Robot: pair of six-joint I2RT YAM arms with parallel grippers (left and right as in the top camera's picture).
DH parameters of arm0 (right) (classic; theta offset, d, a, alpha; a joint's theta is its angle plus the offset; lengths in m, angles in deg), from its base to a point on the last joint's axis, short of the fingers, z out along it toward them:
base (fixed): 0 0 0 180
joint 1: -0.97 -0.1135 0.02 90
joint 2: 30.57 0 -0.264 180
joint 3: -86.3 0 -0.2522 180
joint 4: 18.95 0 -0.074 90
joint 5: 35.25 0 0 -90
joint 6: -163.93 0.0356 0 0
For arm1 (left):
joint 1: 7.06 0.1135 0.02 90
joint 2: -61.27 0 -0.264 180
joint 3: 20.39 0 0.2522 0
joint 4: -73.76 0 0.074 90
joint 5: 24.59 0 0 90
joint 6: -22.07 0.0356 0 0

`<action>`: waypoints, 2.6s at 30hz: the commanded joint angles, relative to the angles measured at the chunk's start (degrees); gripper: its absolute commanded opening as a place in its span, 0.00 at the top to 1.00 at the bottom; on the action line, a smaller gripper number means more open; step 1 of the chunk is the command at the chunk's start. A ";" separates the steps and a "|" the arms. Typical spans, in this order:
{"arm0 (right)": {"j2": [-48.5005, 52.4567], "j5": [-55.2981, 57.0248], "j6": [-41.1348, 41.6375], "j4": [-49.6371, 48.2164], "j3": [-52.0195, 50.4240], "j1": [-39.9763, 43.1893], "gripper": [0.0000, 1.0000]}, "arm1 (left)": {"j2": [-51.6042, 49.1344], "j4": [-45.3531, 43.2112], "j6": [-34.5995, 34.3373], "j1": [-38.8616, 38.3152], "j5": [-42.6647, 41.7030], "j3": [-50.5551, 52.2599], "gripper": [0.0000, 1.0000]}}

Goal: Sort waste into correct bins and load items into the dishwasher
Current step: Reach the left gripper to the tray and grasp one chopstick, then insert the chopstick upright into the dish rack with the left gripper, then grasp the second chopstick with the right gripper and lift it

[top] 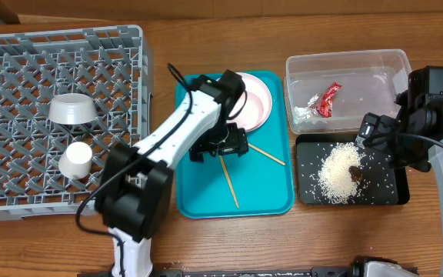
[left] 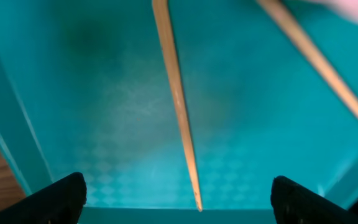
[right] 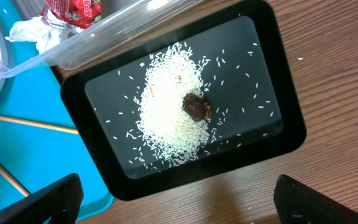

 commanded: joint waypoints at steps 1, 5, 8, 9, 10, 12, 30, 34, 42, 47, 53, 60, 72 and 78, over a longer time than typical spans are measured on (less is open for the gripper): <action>-0.37 -0.02 0.63 -0.13 0.66 0.00 0.00 | -4.59 -0.26 -1.88 -0.20 0.72 0.31 0.09; -0.37 -0.02 0.63 -0.15 0.66 0.00 0.00 | -7.61 -1.38 -1.75 -0.42 0.90 0.35 0.23; -0.37 -0.02 0.63 -0.15 0.66 0.00 0.00 | -9.16 -2.10 -1.16 -0.46 0.74 0.39 0.51; -0.37 -0.02 0.63 -0.15 0.66 0.00 0.00 | -9.25 -2.16 -1.16 -0.46 0.74 0.63 0.51; -0.37 -0.02 0.63 -0.17 0.66 0.00 0.00 | -9.25 -2.29 -1.16 -0.46 0.79 1.09 0.55; -0.37 -0.02 0.63 -0.17 0.66 0.00 0.00 | -9.25 -2.56 -1.18 -0.46 0.79 1.81 0.63; -0.37 -0.04 0.63 -0.20 0.66 0.00 0.00 | 14.49 3.37 3.98 8.28 13.51 3.93 0.96; -0.37 -0.04 0.63 -0.17 0.66 0.00 0.00 | 21.38 3.91 11.19 15.72 17.25 3.93 0.96; -0.37 -0.61 0.61 -0.15 0.66 0.00 0.00 | 20.20 0.81 20.92 26.18 23.82 3.93 0.95; -0.37 -1.73 0.46 -0.55 0.68 0.00 0.00 | 18.34 0.46 20.90 26.23 21.31 3.93 0.42; -0.37 -16.59 -5.51 -5.38 0.66 -1.11 0.42 | 18.71 0.90 20.70 26.23 10.62 3.93 0.42; 2.73 -16.50 -6.54 -13.97 -1.25 -17.68 0.96 | 22.60 -0.17 20.74 26.23 0.28 3.93 0.43; 24.09 -1.27 -6.49 -26.67 -2.84 -34.25 0.96 | 23.26 1.66 20.94 26.23 0.70 3.93 0.41; 32.24 2.97 -4.74 -29.38 -2.84 -34.25 0.96 | 23.26 1.31 21.35 26.23 0.76 3.93 0.40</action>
